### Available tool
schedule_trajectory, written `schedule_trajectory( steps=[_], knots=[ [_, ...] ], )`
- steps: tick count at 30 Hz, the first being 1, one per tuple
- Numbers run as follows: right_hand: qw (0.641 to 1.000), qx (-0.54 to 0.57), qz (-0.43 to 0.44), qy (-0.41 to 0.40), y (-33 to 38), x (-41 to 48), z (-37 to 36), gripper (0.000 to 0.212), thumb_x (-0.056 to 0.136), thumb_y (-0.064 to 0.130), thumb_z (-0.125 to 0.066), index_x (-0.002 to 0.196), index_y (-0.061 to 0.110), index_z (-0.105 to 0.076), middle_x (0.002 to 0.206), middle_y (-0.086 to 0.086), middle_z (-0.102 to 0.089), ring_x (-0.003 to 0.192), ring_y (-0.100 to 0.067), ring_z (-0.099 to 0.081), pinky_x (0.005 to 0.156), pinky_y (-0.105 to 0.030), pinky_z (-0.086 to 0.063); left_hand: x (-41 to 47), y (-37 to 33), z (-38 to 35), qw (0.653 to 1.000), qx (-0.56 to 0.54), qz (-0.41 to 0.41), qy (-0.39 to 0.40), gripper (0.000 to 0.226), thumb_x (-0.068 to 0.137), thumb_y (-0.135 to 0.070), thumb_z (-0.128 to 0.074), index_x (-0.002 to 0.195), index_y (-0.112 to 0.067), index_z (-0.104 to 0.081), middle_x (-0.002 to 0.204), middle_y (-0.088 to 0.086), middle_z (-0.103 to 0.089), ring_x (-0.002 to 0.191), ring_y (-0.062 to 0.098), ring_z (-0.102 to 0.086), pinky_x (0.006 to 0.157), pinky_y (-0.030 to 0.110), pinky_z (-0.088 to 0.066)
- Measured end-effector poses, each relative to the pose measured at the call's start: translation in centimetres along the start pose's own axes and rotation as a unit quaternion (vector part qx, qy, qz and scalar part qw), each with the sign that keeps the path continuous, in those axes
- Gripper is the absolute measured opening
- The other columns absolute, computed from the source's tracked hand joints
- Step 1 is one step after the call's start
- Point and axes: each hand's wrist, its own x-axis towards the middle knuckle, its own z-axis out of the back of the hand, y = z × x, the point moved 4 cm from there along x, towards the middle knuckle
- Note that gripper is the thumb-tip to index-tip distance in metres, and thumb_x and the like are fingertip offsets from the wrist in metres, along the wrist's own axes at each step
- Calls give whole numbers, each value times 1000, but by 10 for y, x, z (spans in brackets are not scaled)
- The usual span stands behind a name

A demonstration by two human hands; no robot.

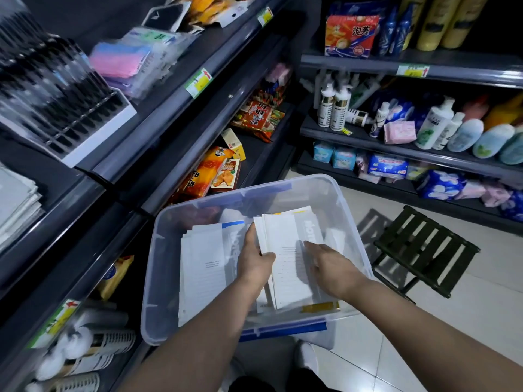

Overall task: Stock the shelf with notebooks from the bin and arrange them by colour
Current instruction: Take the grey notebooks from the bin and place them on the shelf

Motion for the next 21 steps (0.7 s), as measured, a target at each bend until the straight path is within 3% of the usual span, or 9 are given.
schedule_trajectory(
  steps=[4,8,12,15,21],
  knots=[
    [999,6,33,-17,18,2,1,53,93,18,-44,145,21,-32,135,-7,-48,126,-26,-46,100,-33,-40,-9,1,42,999,-16,-26,-30,72,92,-7,-58,143,-46,-24,124,-11,-58,109,14,-59,86,35,-54],
    [998,-12,59,6,40,19,-11,52,95,17,-46,146,21,-33,141,-6,-45,131,-22,-42,104,-28,-36,-22,-2,104,990,-44,-64,-120,77,90,-3,-57,146,-42,-24,125,-7,-58,112,16,-57,93,38,-52],
    [996,-37,65,50,67,32,-34,53,95,18,-44,147,17,-32,146,-7,-42,134,-24,-39,106,-27,-33,-36,3,169,977,-4,-77,-198,82,85,1,-48,149,-42,-19,123,-7,-56,108,16,-56,88,33,-49],
    [995,-61,53,50,84,36,-48,51,93,17,-44,143,14,-34,139,-12,-45,129,-30,-41,103,-33,-38,-45,14,208,968,7,-71,-242,82,86,1,-46,150,-42,-17,120,-7,-55,104,17,-55,87,33,-47],
    [997,-60,29,31,116,39,-60,48,86,12,-44,134,12,-36,131,-14,-41,124,-33,-38,98,-37,-38,-56,30,241,965,28,-54,-255,81,87,0,-47,151,-40,-17,111,-9,-52,95,18,-54,81,32,-45]
  ],
)
